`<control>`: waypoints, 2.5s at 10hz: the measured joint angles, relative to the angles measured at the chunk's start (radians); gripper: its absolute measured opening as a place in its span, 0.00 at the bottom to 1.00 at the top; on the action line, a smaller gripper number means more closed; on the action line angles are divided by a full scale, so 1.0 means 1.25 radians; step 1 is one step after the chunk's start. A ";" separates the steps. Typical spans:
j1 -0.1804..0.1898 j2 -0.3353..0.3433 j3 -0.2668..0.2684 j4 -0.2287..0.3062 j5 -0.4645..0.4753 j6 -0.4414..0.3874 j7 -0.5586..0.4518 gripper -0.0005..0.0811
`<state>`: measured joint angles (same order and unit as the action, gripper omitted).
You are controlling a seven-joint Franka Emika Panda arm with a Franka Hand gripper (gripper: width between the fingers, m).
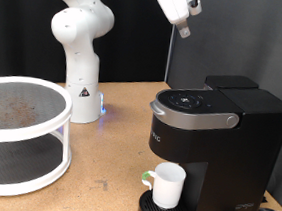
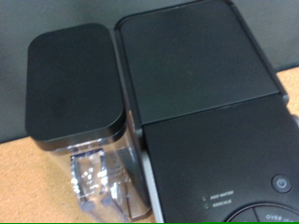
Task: Make a cup of coffee with the keurig machine
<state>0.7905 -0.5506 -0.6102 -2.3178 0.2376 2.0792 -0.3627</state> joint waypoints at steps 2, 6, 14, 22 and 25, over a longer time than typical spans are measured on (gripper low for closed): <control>-0.003 0.005 0.014 0.002 -0.100 -0.004 -0.044 0.99; 0.002 0.120 0.046 0.126 -0.213 -0.088 -0.026 0.99; 0.003 0.333 0.036 0.314 -0.171 -0.082 -0.058 0.99; 0.002 0.373 0.033 0.219 -0.123 -0.049 -0.159 0.62; -0.004 0.371 0.032 0.166 -0.123 0.003 -0.158 0.15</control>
<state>0.7856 -0.0863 -0.5699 -2.1108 0.0837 2.0824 -0.5607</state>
